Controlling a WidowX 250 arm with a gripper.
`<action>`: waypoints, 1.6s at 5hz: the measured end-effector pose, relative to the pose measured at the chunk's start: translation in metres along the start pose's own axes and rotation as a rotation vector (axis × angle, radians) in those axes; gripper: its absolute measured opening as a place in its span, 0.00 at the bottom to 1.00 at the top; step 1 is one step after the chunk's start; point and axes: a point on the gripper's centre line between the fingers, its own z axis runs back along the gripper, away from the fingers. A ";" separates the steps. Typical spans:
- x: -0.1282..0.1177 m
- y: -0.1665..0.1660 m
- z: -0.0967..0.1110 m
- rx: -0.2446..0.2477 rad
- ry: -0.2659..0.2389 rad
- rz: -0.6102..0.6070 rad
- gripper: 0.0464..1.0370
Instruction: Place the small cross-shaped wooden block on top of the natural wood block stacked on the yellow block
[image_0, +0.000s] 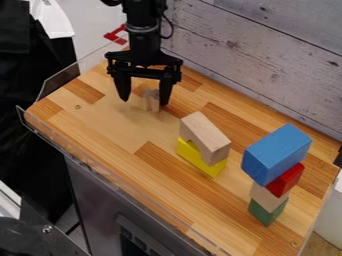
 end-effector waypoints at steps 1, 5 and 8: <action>0.006 -0.002 -0.003 -0.002 0.007 0.006 0.96; 0.010 -0.001 -0.017 0.043 0.034 0.036 0.42; -0.029 -0.045 0.072 0.138 0.003 -0.263 0.42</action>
